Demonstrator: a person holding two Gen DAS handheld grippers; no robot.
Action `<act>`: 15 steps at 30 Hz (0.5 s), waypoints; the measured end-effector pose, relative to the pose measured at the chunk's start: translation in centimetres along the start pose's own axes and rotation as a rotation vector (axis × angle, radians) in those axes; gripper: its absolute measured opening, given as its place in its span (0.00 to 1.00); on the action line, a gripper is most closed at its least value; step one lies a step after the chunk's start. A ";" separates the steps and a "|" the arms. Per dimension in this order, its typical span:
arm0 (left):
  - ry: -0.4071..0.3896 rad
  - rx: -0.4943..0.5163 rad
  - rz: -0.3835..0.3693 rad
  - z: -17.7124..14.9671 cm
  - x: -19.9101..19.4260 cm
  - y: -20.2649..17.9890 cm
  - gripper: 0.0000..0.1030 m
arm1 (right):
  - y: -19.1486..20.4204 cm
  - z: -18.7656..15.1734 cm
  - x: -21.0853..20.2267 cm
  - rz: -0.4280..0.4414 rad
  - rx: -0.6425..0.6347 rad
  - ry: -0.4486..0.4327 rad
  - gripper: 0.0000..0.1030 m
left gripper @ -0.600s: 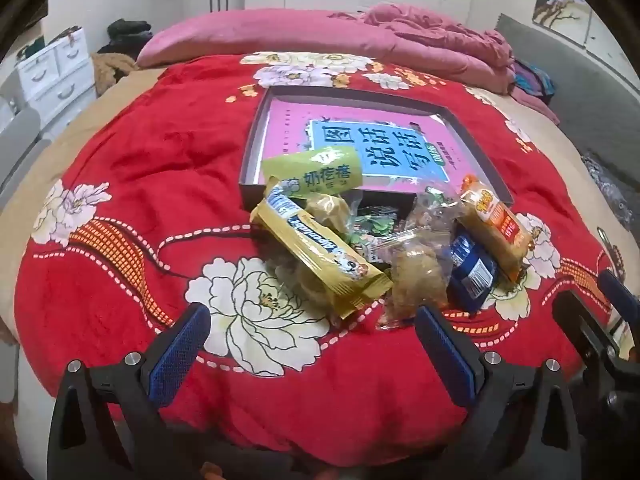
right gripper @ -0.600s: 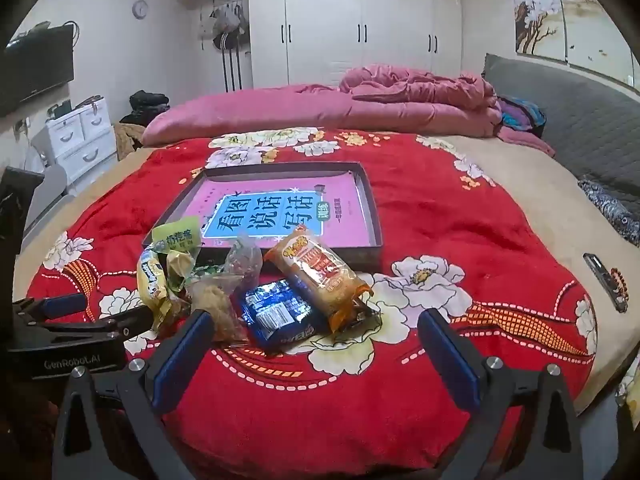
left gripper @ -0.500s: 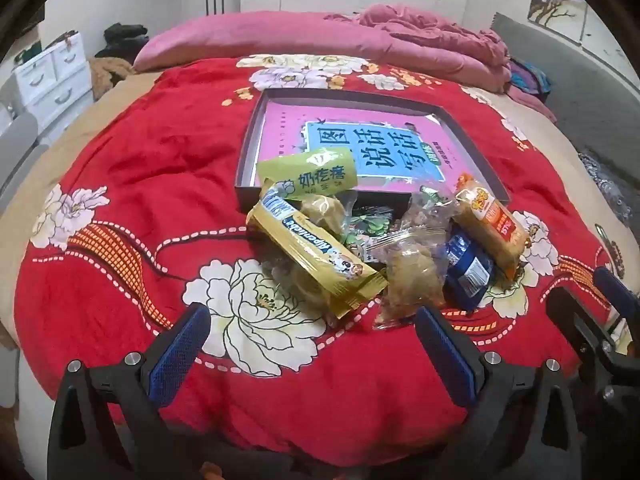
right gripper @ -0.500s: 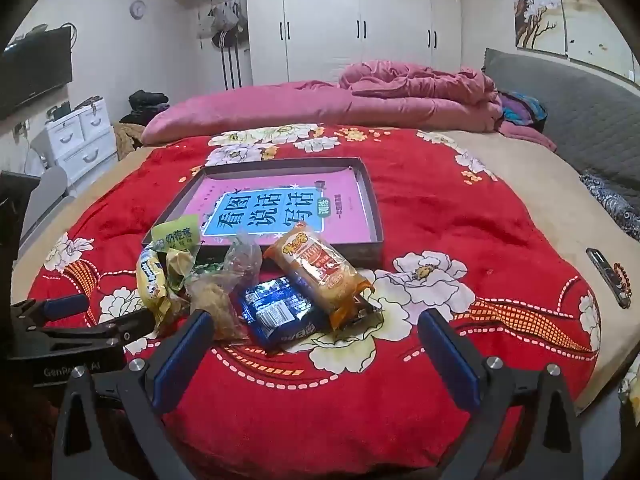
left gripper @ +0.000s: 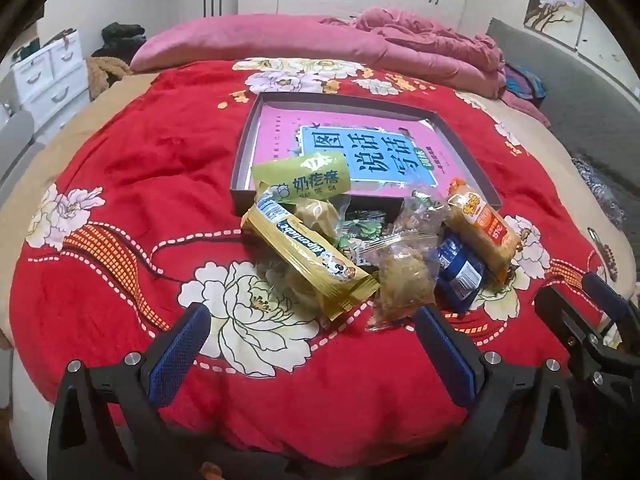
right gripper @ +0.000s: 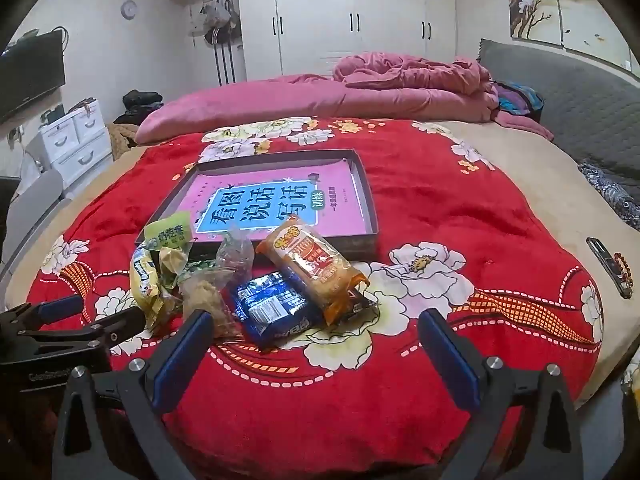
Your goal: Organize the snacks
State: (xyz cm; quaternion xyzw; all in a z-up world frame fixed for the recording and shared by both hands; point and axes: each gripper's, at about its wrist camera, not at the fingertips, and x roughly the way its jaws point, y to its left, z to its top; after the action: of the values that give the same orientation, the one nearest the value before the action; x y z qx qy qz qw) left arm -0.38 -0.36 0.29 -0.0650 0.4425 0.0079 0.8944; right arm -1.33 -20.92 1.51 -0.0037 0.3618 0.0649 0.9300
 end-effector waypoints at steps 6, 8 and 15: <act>-0.001 0.002 -0.002 0.0 -0.1 -0.2 0.99 | 0.0 0.1 0.0 -0.002 0.000 0.005 1.00; 0.003 0.003 -0.002 0.0 0.1 -0.1 0.99 | 0.0 0.1 -0.1 -0.001 0.001 0.004 1.00; 0.003 0.000 -0.005 0.0 0.0 0.0 0.99 | 0.0 0.1 -0.1 -0.002 0.000 0.004 1.00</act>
State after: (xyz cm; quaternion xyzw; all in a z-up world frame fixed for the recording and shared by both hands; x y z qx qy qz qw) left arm -0.33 -0.38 0.31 -0.0660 0.4434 0.0058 0.8939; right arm -1.30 -20.95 1.61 -0.0042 0.3637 0.0641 0.9293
